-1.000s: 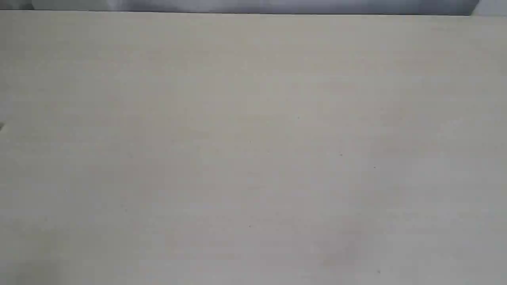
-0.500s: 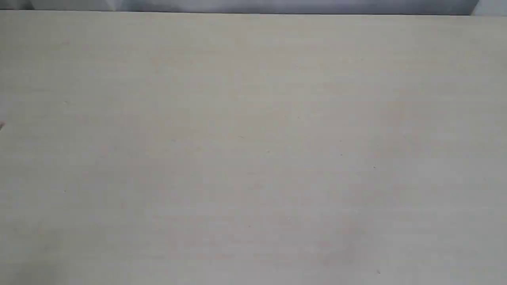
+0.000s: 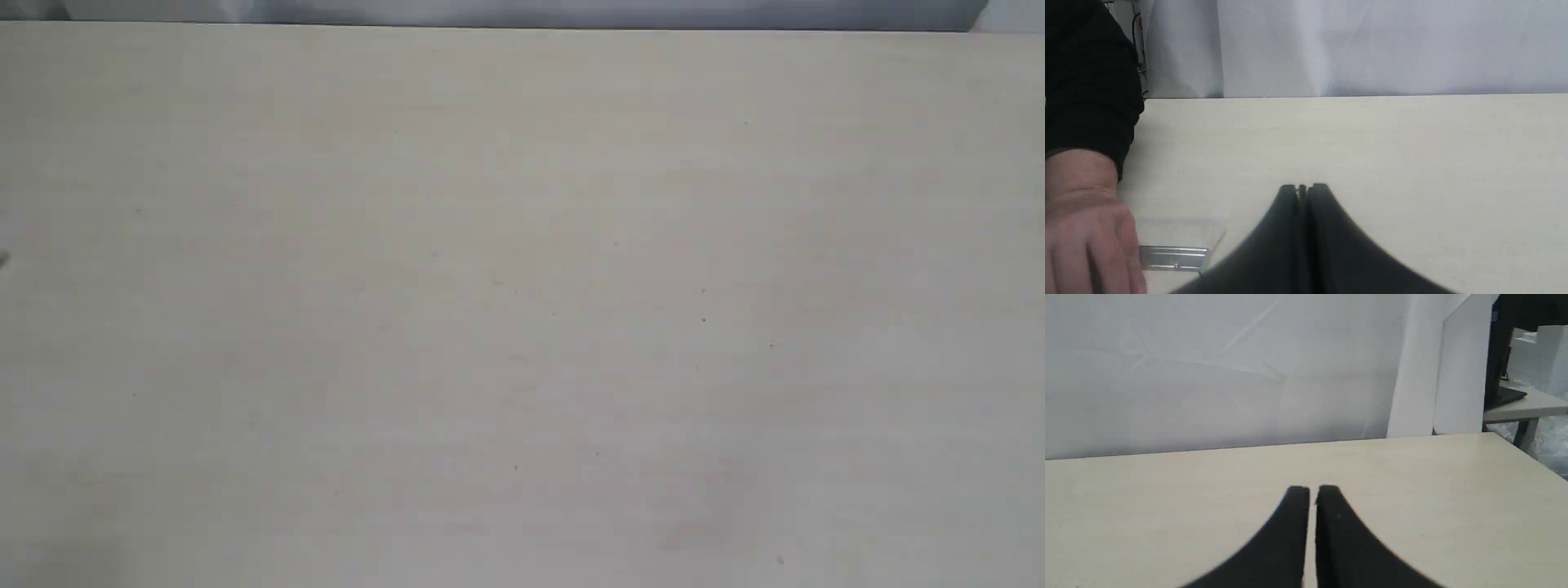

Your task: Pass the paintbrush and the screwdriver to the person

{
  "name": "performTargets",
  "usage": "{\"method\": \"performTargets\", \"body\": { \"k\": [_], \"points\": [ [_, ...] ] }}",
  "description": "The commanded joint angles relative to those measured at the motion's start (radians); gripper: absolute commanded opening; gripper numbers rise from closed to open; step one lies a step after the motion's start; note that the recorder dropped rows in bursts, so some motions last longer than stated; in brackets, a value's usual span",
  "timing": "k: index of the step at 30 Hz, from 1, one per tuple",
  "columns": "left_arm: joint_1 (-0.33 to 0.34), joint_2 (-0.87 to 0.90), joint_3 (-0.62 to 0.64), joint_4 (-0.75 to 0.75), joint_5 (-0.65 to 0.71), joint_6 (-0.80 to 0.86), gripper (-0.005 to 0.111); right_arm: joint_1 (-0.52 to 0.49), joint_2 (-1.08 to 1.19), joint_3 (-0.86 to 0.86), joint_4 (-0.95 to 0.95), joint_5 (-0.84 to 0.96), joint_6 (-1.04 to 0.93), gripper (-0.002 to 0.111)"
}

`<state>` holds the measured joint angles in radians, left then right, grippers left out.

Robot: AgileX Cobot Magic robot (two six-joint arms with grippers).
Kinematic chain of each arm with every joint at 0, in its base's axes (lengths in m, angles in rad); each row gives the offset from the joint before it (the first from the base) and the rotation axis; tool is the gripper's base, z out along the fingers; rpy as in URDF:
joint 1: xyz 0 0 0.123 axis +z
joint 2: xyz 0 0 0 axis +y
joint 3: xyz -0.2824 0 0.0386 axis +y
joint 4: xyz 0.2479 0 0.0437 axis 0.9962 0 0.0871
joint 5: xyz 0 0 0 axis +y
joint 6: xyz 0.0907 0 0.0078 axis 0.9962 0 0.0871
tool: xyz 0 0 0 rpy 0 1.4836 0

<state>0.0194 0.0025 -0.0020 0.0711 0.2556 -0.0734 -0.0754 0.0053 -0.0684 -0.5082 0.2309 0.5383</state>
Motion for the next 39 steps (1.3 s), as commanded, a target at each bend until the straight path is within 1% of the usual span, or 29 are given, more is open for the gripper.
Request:
{"method": "performTargets", "body": {
  "k": [1,7,16,18,22,26,28,34,39],
  "points": [
    [-0.008,-0.002,0.002,-0.003,-0.006,-0.002,0.0,-0.003,-0.005,0.004,-0.005,0.038,-0.038,0.005],
    [-0.008,-0.002,0.002,-0.003,-0.006,-0.002,0.0,-0.003,-0.005,0.021,-0.001,0.036,-0.113,0.005],
    [-0.008,-0.002,0.002,-0.001,-0.008,-0.002,0.0,-0.003,-0.005,0.068,0.002,0.001,-0.121,0.005],
    [-0.008,-0.002,0.002,-0.001,-0.006,-0.002,0.0,-0.003,-0.005,0.068,0.034,0.01,-0.141,0.005],
    [-0.008,-0.002,0.002,-0.001,-0.006,-0.002,0.0,-0.003,-0.005,0.068,0.134,-0.006,-0.296,0.005],
    [-0.008,-0.002,0.002,-0.001,-0.006,-0.002,0.0,-0.003,-0.005,0.068,0.334,-0.008,-0.538,0.005],
    [-0.008,-0.002,0.002,-0.001,-0.006,-0.002,0.0,-0.003,-0.005,0.068,0.393,-0.008,-0.592,0.005],
    [-0.008,-0.002,0.002,-0.001,-0.006,-0.002,0.0,-0.003,-0.005,0.068,0.407,0.003,-0.596,0.005],
    [-0.008,-0.002,0.002,-0.001,-0.006,-0.002,0.0,-0.004,-0.005,0.068,0.407,0.035,-0.529,0.005]
  ]
}}
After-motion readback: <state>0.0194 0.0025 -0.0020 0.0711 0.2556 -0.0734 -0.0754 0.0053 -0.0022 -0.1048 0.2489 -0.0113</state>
